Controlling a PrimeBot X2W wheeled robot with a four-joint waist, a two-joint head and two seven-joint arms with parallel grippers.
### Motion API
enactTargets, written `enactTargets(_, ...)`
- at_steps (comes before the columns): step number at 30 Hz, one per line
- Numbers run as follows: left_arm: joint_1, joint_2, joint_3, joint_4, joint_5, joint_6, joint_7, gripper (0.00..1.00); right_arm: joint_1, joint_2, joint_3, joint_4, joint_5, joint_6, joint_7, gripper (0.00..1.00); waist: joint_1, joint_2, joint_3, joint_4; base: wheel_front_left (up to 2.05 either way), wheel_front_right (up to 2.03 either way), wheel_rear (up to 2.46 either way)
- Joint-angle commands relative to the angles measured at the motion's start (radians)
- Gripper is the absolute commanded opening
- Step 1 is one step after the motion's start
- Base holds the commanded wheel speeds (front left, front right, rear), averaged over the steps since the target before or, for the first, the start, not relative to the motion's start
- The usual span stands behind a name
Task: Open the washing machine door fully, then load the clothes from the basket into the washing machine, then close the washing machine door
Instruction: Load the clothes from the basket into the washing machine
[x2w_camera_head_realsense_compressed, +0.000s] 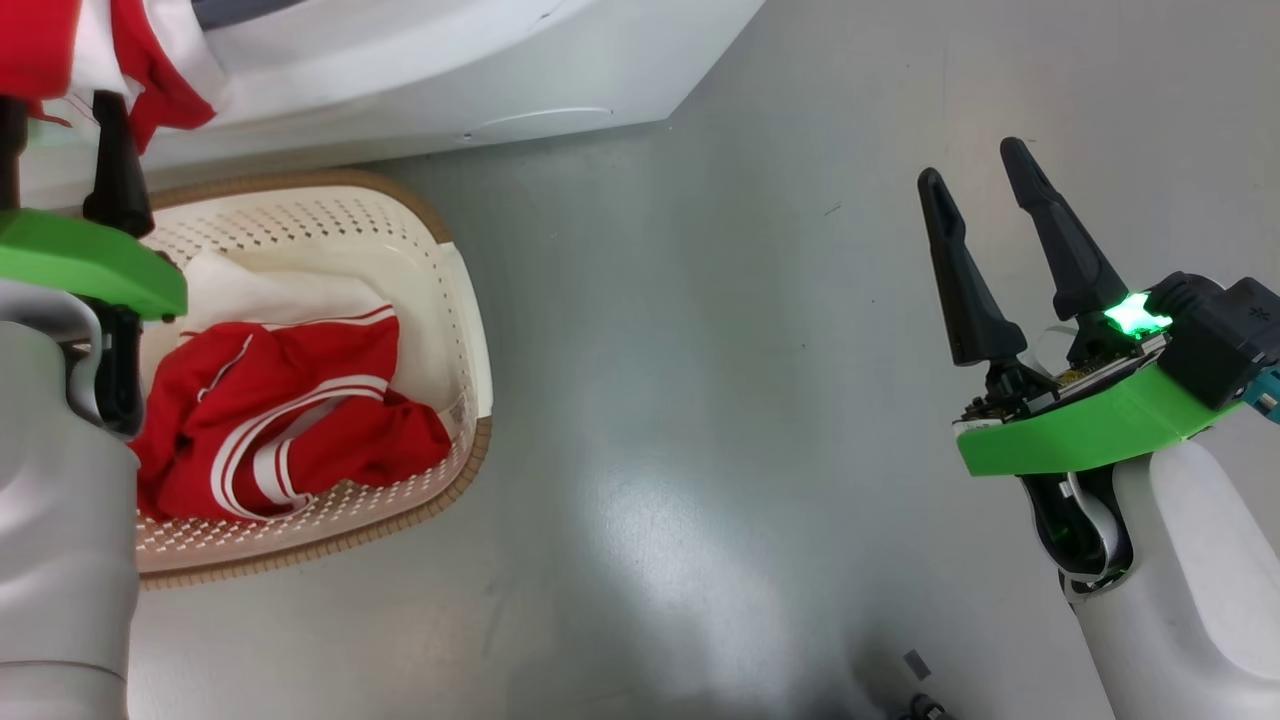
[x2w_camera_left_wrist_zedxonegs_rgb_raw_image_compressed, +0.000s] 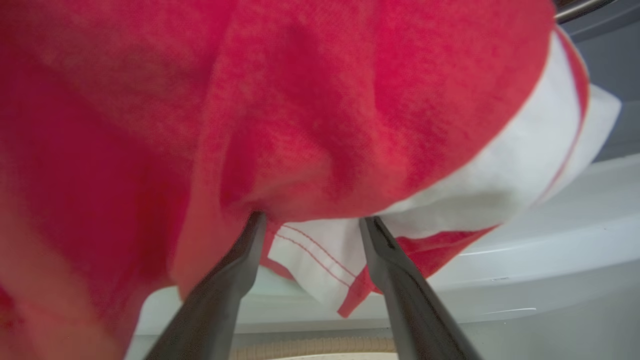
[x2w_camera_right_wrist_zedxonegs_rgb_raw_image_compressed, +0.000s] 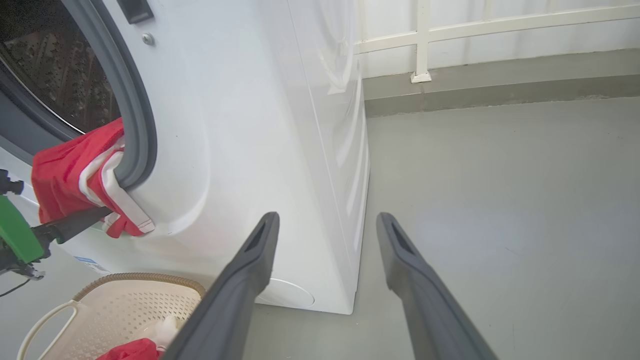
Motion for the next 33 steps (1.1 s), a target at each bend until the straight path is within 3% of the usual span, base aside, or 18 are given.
enactTargets(1, -0.033, 0.046, 0.02, -0.026, -0.005, -0.003, -0.009, 1.0, 0.019, 0.001, 0.016, -0.022, -0.004, 0.002, -0.005, 1.0, 0.0, 0.0, 0.0, 0.0, 0.0, 0.0, 0.0)
enactTargets(3, -0.034, 0.044, 0.024, -0.03, -0.003, -0.003, -0.009, 1.0, 0.019, 0.001, 0.016, -0.022, -0.004, 0.002, -0.005, 1.0, 0.0, 0.0, 0.0, 0.001, 0.0, 0.0, 0.0)
enactTargets(4, -0.034, 0.042, 0.026, -0.031, -0.004, -0.003, -0.009, 0.48, 0.019, 0.002, 0.016, -0.022, -0.004, 0.002, -0.005, 1.0, 0.0, 0.0, 0.0, 0.001, 0.0, 0.0, 0.0)
enactTargets(5, -0.033, 0.04, 0.027, -0.031, -0.004, -0.003, -0.009, 0.21, 0.019, 0.002, 0.016, -0.022, -0.004, 0.002, -0.005, 1.0, 0.0, 0.0, -0.001, 0.001, 0.0, 0.0, 0.0)
enactTargets(6, -0.032, 0.039, 0.027, -0.03, -0.005, -0.003, -0.009, 0.0, 0.02, 0.001, 0.016, -0.022, -0.004, 0.002, -0.005, 1.0, 0.0, 0.0, -0.001, 0.001, 0.0, 0.0, 0.0)
enactTargets(18, 0.033, 0.022, 0.006, -0.081, -0.006, -0.003, -0.009, 0.0, 0.022, -0.002, 0.015, -0.017, -0.004, 0.002, -0.005, 1.0, 0.0, 0.0, -0.012, 0.014, 0.0, 0.0, 0.0)
enactTargets(33, 0.236, 0.022, 0.047, -0.397, 0.045, 0.0, -0.009, 0.0, 0.035, -0.004, 0.014, -0.012, 0.004, 0.002, -0.005, 1.0, 0.0, 0.0, -0.038, 0.019, 0.0, 0.0, 0.0)
